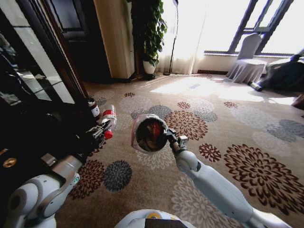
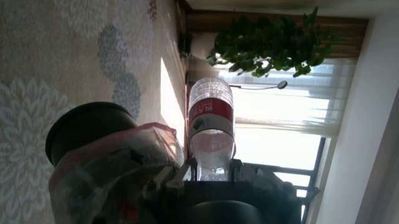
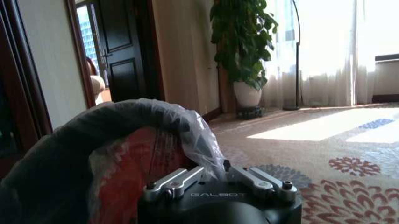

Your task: Pick up the trash from the ground and place it into the trash bin.

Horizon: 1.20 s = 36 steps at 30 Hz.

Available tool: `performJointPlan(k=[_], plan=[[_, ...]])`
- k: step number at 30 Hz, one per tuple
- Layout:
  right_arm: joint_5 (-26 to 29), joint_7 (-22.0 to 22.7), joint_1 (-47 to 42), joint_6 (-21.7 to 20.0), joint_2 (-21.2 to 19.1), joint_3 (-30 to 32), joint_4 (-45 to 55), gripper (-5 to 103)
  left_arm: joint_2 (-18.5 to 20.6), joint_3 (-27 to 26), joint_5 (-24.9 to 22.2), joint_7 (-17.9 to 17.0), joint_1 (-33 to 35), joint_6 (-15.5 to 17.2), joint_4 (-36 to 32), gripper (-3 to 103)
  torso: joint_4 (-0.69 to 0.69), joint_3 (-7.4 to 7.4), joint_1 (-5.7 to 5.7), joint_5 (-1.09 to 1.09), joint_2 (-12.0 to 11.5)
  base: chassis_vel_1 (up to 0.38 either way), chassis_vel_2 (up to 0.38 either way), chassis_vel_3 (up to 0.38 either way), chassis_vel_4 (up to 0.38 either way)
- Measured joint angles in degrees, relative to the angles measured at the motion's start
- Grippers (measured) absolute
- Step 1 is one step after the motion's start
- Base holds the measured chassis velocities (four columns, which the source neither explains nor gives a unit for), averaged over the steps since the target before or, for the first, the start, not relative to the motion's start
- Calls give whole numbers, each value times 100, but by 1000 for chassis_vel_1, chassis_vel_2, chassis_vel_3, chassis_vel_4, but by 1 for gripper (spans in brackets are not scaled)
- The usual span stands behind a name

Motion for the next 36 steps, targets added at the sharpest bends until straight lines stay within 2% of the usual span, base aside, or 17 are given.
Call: performJointPlan(k=[1, 2, 4, 8, 14, 21, 23, 26, 36], plan=[[0, -2, 0, 0, 0, 0, 0, 0, -59, 41, -152, -234, -13, -53, 8, 27, -1, 0, 0, 1, 0, 0, 0, 0, 0], [0, -2, 0, 0, 0, 0, 0, 0, -59, 41, -152, -234, -13, -53, 8, 27, -1, 0, 0, 1, 0, 0, 0, 0, 0], [0, -1, 0, 0, 0, 0, 0, 0, -191, 113, -580, -686, -37, -93, 36, 27, -3, 0, 0, 0, 0, 0, 0, 0, 0], [0, 0, 0, 0, 0, 0, 0, 0, -255, 136, -893, -839, 14, 1, 60, 27, -2, 0, 0, 1, 0, 0, 0, 0, 0], [0, -1, 0, 0, 0, 0, 0, 0, -143, 171, -1078, -1063, -20, 152, 95, 27, -2, 0, 0, 1, 0, 0, 0, 0, 0], [0, -1, 0, 0, 0, 0, 0, 0, -62, 137, -1106, -1210, -225, 475, 109, 27, -2, 0, 0, 1, 0, 0, 0, 0, 0], [0, -1, 0, 0, 0, 0, 0, 0, -23, 229, -1076, -1526, -210, 969, 115, 27, -2, 0, 0, 0, 0, 0, 0, 0, 0], [0, -1, 0, 0, 0, 0, 0, 0, -53, 410, -1048, -1657, -184, 1154, 118, 27, -1, 0, 0, 0, 0, 0, 0, 0, 0], [0, -1, 0, 0, 0, 1, 0, 0, -97, 875, -1038, -1704, -441, 1307, 125, 27, -1, 0, 0, 1, 0, 0, 0, 0, 0]])
